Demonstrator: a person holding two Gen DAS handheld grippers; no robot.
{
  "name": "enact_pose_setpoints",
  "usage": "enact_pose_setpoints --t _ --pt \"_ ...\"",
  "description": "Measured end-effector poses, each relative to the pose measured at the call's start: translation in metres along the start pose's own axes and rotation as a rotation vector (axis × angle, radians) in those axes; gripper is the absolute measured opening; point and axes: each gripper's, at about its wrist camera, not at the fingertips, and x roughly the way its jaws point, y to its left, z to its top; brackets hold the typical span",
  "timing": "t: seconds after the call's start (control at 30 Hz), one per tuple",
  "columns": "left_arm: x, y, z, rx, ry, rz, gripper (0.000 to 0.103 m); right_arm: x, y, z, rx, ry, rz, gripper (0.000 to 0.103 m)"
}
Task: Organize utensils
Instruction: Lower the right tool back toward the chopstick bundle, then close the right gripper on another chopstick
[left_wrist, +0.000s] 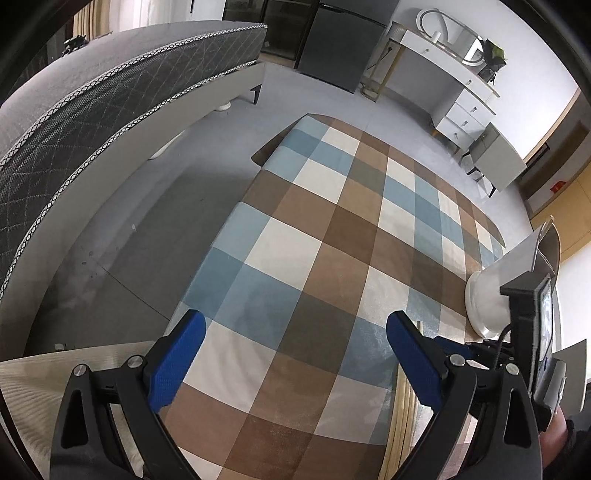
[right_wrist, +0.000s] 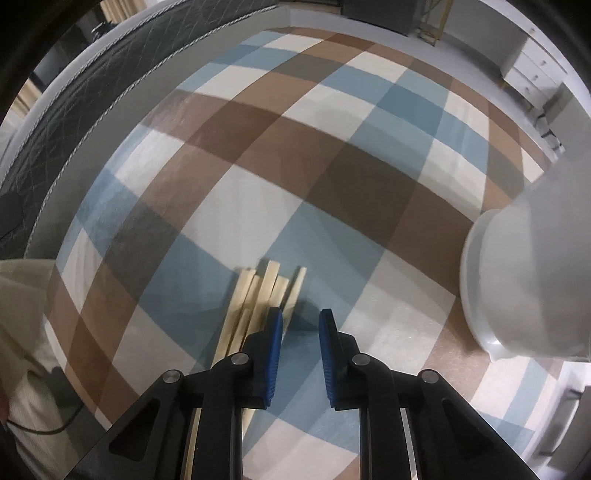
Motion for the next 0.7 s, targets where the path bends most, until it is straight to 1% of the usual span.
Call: enact_pose_setpoints --t 0.03,0.1,0.17,0.4,0.47,0.5,0.6,0.7 --pt "0.0 0.0 0.0 -0.003 -0.001 0.001 0.096 0.003 0.002 0.0 -0.008 0.021 -0.012 0.019" --pt "0.0 0.0 0.0 -0.005 0.002 -0.001 0.096 0.002 0.006 0.001 -0.024 0.017 -0.028 0.02" --pt "-0.001 0.002 0.0 -0.01 0.002 0.003 0.096 0.002 0.006 0.003 -0.018 0.023 -0.026 0.02" --pt "0.001 0.009 0.002 -0.025 0.014 0.009 0.096 -0.003 0.009 0.008 0.0 -0.015 -0.032 0.021" --pt "0.003 0.009 0.001 -0.02 0.012 0.017 0.096 -0.005 0.011 0.004 -0.002 -0.03 -0.027 0.016" --pt "0.004 0.009 0.001 -0.016 0.014 0.025 0.096 -0.005 0.011 0.003 -0.009 -0.039 -0.021 0.007" --pt "0.01 0.005 -0.002 0.001 0.027 0.04 0.096 -0.009 0.012 -0.006 -0.015 -0.07 0.014 0.004" --pt "0.021 -0.002 -0.007 0.033 0.065 0.035 0.096 -0.021 -0.001 -0.016 0.043 -0.14 0.035 0.004"
